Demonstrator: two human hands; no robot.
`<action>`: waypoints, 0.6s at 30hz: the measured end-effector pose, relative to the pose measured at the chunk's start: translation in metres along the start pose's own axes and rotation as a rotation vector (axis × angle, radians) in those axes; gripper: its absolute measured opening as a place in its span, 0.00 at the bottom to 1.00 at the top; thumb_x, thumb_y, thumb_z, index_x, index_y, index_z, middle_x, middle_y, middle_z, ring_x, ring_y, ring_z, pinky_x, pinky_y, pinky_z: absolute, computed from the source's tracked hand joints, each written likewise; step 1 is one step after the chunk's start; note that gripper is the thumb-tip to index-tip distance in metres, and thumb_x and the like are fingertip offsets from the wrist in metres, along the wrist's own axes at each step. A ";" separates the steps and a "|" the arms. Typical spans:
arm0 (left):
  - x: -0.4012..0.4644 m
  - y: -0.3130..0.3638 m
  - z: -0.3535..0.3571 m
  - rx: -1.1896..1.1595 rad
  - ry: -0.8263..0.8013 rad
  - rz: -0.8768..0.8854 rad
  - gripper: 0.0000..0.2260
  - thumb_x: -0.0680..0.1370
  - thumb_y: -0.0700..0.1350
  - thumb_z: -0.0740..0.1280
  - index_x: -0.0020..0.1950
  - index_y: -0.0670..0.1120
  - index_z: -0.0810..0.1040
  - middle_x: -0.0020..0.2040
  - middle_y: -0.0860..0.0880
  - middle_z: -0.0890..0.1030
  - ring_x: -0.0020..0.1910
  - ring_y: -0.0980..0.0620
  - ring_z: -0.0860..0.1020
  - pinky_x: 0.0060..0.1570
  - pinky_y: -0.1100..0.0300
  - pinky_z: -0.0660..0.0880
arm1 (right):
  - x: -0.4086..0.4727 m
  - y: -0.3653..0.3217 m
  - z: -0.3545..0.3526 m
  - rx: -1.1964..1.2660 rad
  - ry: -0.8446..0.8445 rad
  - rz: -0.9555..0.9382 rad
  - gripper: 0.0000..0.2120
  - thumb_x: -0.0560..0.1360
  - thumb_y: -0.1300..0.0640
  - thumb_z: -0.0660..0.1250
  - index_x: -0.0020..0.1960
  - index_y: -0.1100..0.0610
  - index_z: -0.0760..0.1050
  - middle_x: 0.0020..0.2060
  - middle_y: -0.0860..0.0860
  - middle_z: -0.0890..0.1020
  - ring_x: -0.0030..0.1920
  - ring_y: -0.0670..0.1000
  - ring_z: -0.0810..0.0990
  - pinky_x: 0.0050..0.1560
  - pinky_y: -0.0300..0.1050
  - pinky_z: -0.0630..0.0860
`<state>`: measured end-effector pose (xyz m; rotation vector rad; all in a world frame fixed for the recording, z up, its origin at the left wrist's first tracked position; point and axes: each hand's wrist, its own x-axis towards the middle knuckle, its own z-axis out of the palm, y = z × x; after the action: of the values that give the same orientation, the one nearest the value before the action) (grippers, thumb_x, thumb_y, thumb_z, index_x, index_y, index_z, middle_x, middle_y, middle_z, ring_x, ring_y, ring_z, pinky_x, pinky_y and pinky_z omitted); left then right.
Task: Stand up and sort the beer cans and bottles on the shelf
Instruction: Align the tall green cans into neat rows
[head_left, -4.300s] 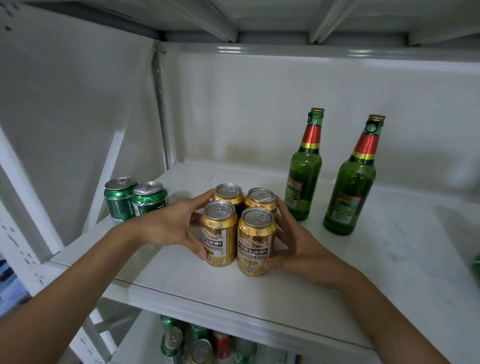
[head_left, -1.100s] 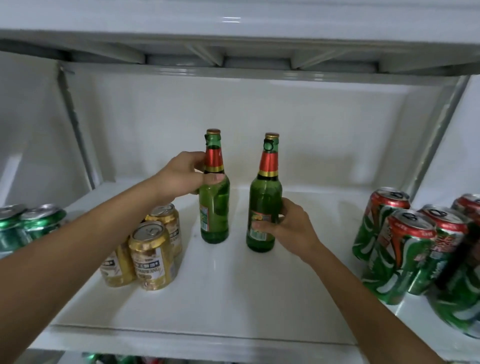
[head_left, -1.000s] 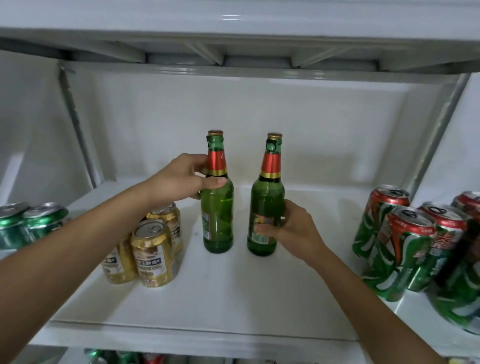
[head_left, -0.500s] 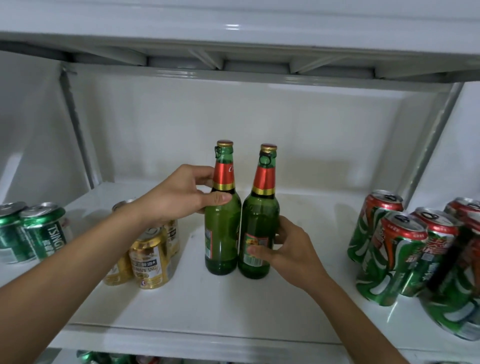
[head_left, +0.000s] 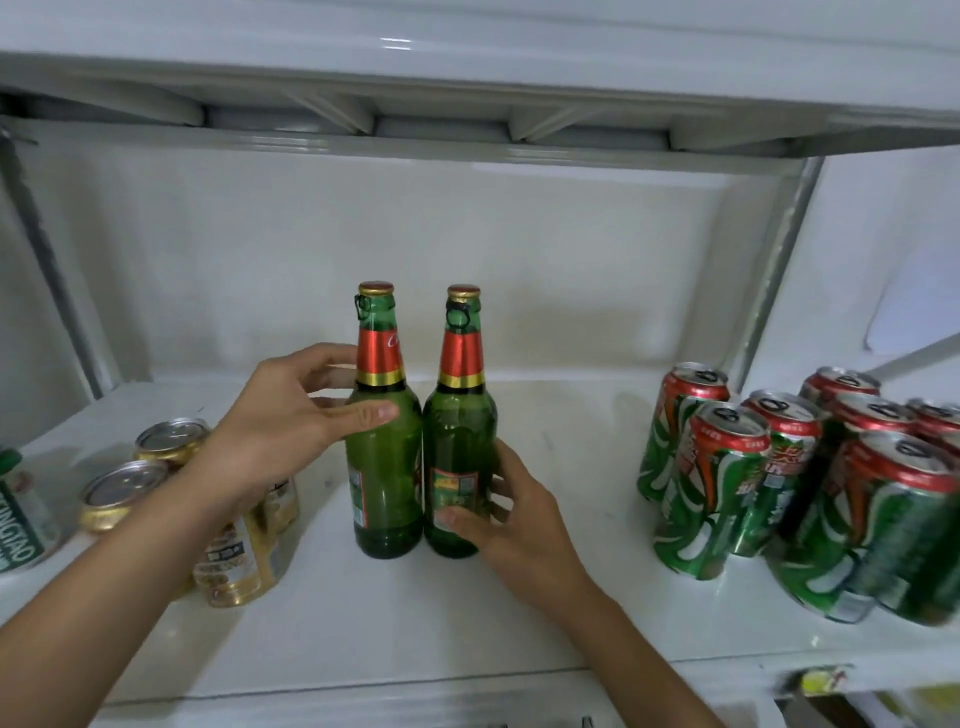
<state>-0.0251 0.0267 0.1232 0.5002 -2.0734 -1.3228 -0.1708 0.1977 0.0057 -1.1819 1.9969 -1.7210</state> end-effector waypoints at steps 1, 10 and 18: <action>-0.004 0.000 0.002 0.040 0.073 0.023 0.28 0.65 0.50 0.80 0.64 0.53 0.80 0.57 0.54 0.85 0.51 0.55 0.86 0.53 0.58 0.81 | -0.004 0.001 -0.001 0.038 0.006 0.004 0.32 0.71 0.54 0.79 0.66 0.31 0.69 0.61 0.33 0.80 0.61 0.36 0.79 0.59 0.37 0.78; -0.051 0.003 0.054 0.385 0.328 0.838 0.14 0.78 0.48 0.69 0.56 0.38 0.81 0.58 0.63 0.73 0.61 0.71 0.70 0.63 0.73 0.66 | -0.045 -0.014 -0.050 -0.086 0.197 -0.146 0.28 0.75 0.56 0.76 0.72 0.47 0.71 0.66 0.40 0.77 0.63 0.42 0.79 0.57 0.40 0.82; -0.086 0.032 0.153 0.263 0.151 0.868 0.13 0.78 0.47 0.69 0.60 0.43 0.80 0.58 0.49 0.79 0.64 0.57 0.76 0.66 0.64 0.69 | -0.105 -0.032 -0.135 -0.317 0.457 -0.459 0.12 0.75 0.64 0.75 0.58 0.60 0.80 0.53 0.50 0.81 0.51 0.45 0.82 0.48 0.33 0.80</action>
<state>-0.0653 0.1954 0.0794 -0.1993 -1.9744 -0.4928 -0.1789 0.3684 0.0397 -1.5620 2.4851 -2.0979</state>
